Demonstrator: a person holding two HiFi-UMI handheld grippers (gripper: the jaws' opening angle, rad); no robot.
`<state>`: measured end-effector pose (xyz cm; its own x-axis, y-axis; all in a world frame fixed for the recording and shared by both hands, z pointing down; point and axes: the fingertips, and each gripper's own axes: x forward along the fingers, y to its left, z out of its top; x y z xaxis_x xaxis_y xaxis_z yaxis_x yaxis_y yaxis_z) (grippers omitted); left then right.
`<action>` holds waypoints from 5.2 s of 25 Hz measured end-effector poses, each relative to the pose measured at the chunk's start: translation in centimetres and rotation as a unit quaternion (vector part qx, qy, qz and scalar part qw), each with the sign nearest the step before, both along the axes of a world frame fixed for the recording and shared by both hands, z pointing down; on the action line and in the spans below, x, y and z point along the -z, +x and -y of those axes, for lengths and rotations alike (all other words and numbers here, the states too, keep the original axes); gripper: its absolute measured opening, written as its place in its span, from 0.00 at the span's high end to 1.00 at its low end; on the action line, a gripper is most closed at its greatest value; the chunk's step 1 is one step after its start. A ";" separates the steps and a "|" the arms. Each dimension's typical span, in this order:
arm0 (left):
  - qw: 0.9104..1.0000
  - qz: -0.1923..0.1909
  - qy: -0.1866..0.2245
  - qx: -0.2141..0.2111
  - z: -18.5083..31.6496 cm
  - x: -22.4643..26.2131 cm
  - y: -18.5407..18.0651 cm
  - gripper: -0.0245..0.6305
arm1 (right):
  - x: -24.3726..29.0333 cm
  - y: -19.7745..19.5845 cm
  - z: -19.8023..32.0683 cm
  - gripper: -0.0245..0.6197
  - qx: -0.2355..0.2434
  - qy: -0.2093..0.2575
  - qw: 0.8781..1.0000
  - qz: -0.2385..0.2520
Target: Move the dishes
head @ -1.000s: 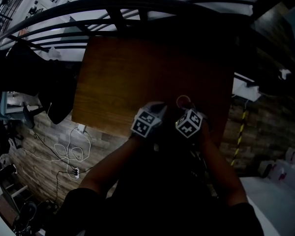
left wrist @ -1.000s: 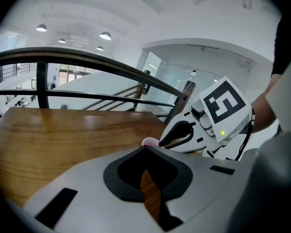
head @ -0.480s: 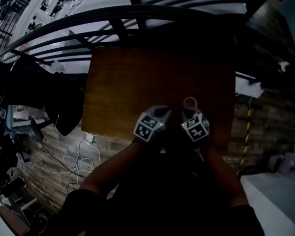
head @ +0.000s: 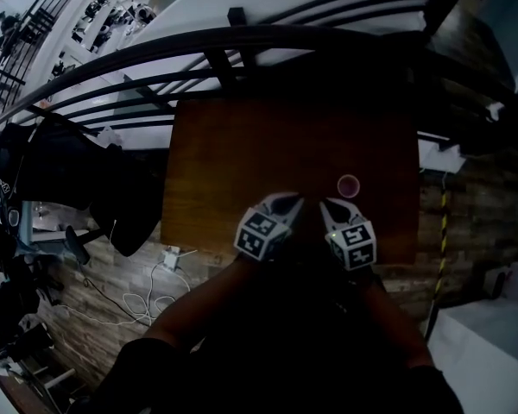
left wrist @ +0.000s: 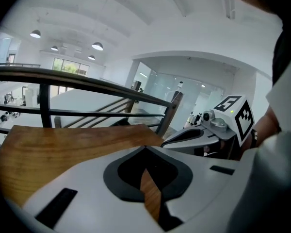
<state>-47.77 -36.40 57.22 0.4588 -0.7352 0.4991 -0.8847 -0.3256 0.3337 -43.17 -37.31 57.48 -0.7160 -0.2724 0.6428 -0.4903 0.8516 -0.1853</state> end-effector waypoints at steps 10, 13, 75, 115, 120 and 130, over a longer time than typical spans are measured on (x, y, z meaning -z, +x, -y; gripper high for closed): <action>0.999 0.011 0.030 -0.013 -3.0 1.2 -1.3 0.98 | 0.9 -1.0 -3.7 0.95 -0.032 0.023 0.999 0.016; 0.999 0.011 0.034 -0.024 -3.4 1.3 -1.3 0.98 | 1.2 -0.4 -4.3 0.95 -0.046 0.020 0.999 0.012; 0.585 -0.012 0.021 -0.811 -52.4 -1.0 79.7 0.98 | -0.5 73.1 -60.6 0.95 -0.803 0.052 0.594 -0.005; 0.544 -0.008 0.042 -0.838 -63.0 -0.4 93.5 0.98 | -1.6 89.0 -74.8 0.94 -0.859 0.061 0.503 0.076; 0.543 0.009 0.049 -0.838 -65.1 -1.4 94.6 0.98 | -2.8 90.0 -77.4 0.94 -0.862 0.045 0.494 0.103; 0.509 0.033 0.039 -0.859 -66.5 -4.5 98.1 0.98 | -7.1 92.5 -78.5 0.87 -0.877 0.011 0.455 0.150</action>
